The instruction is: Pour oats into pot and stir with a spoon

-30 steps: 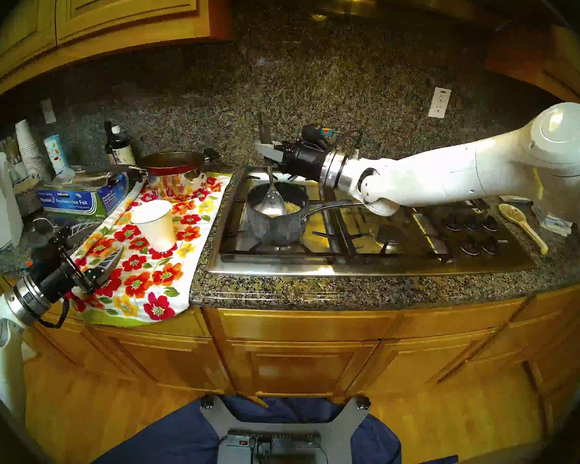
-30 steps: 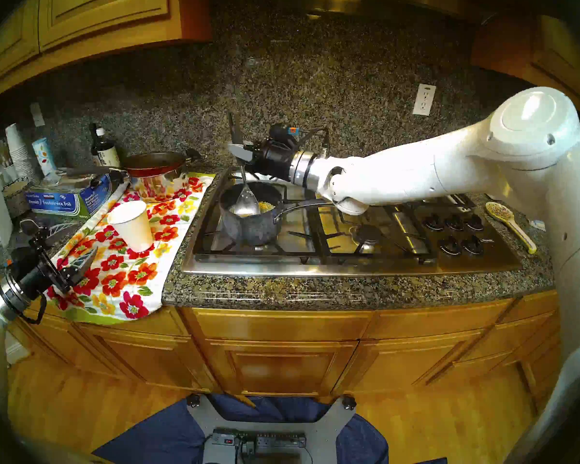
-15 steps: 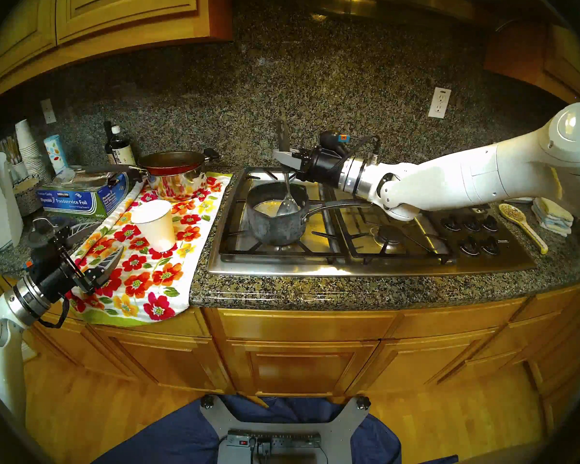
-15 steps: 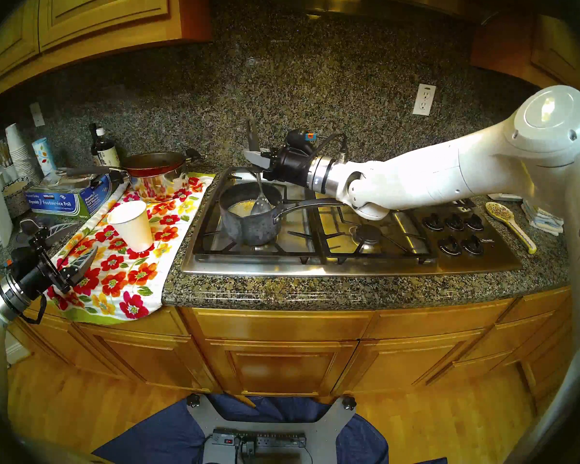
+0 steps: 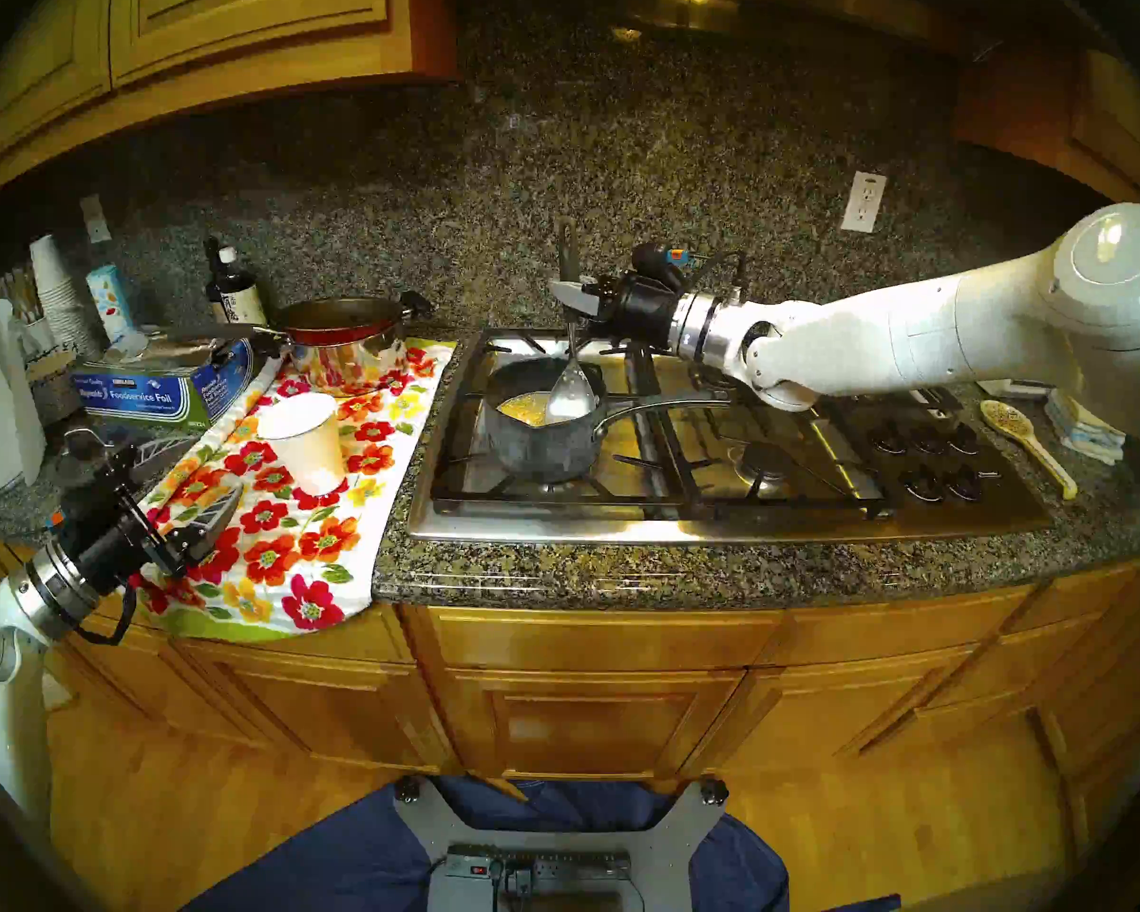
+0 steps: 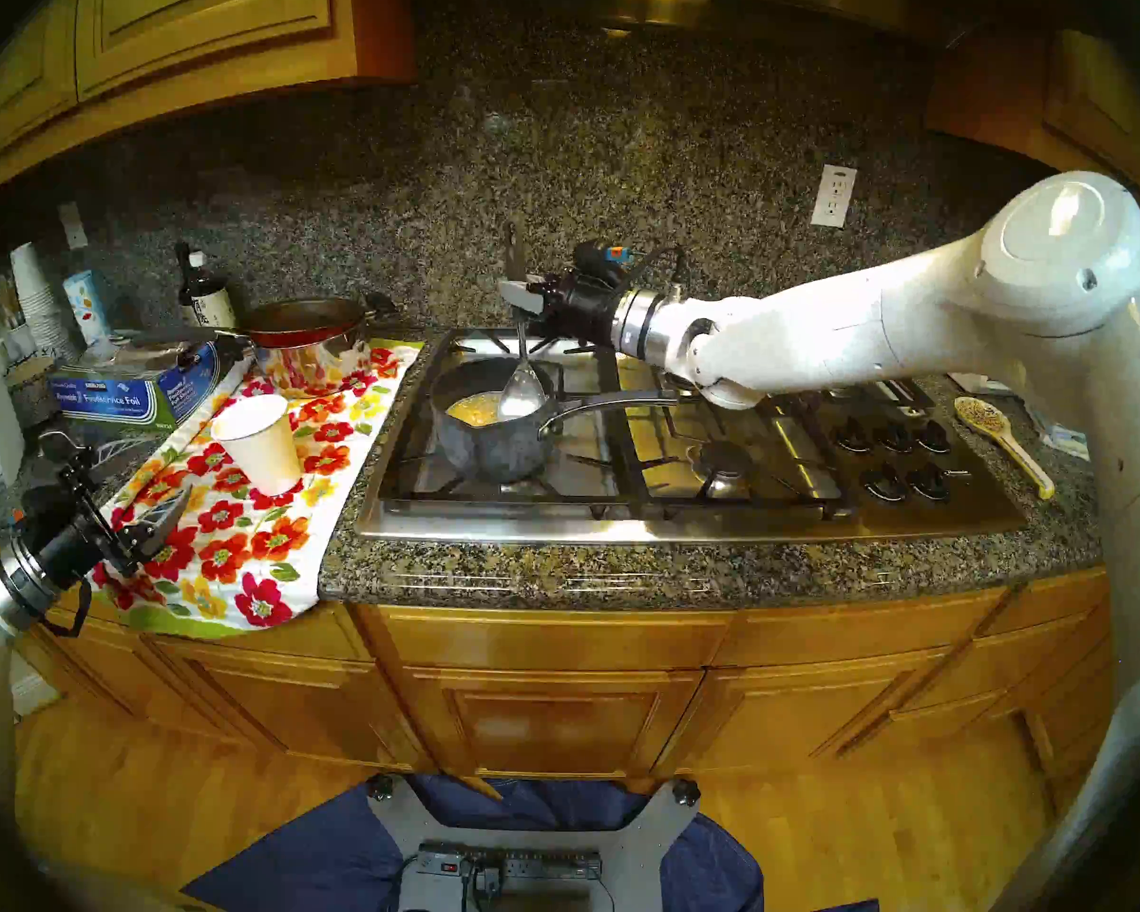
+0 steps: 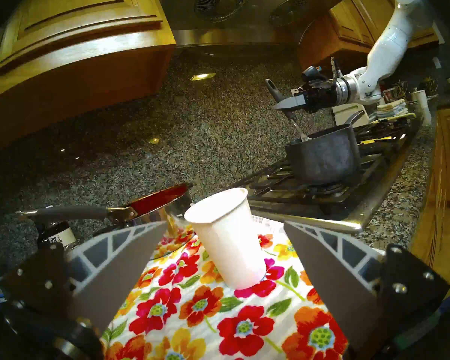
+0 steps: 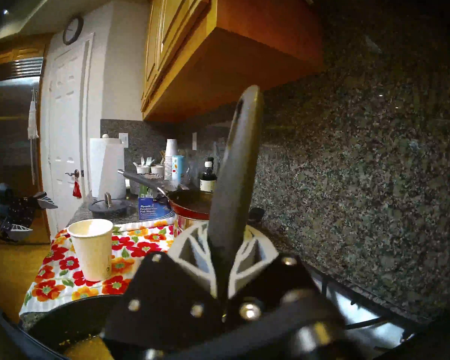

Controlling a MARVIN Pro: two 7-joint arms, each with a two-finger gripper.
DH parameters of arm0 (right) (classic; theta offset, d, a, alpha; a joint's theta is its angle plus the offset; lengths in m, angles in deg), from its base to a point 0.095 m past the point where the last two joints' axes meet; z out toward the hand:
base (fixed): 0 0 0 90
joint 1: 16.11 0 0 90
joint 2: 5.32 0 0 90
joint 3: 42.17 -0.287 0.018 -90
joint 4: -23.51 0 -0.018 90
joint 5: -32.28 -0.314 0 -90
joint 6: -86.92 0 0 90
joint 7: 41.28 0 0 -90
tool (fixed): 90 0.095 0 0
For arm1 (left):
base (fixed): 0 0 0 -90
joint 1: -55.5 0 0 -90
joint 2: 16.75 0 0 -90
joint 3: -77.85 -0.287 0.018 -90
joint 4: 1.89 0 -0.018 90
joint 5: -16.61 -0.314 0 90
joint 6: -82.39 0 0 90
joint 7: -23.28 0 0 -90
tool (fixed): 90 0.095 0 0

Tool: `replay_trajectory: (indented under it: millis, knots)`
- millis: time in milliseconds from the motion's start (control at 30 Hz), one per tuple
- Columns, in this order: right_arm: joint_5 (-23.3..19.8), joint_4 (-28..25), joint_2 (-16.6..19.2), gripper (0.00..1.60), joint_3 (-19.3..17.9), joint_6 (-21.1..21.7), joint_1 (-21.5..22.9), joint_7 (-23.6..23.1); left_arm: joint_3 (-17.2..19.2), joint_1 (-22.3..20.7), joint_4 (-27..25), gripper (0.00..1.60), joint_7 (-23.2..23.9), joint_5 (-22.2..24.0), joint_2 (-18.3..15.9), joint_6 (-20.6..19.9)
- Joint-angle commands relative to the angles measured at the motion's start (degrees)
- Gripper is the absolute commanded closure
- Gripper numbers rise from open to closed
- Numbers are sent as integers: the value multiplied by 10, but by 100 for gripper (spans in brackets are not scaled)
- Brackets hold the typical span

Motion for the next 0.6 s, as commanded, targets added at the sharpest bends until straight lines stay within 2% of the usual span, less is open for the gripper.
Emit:
replay_trajectory:
  millis: [0,300,567]
  knots:
    - [-15,57,-36,160,-36,7,-11,-13,10,-8,-10,0,-1,10,-3,1]
    - [-23,58,-55,160,-62,8,-15,-27,10,-8,-10,0,-1,10,-3,1]
    - [-22,4,-33,160,-70,-7,12,-39,9,-8,-10,0,-1,10,-3,1]
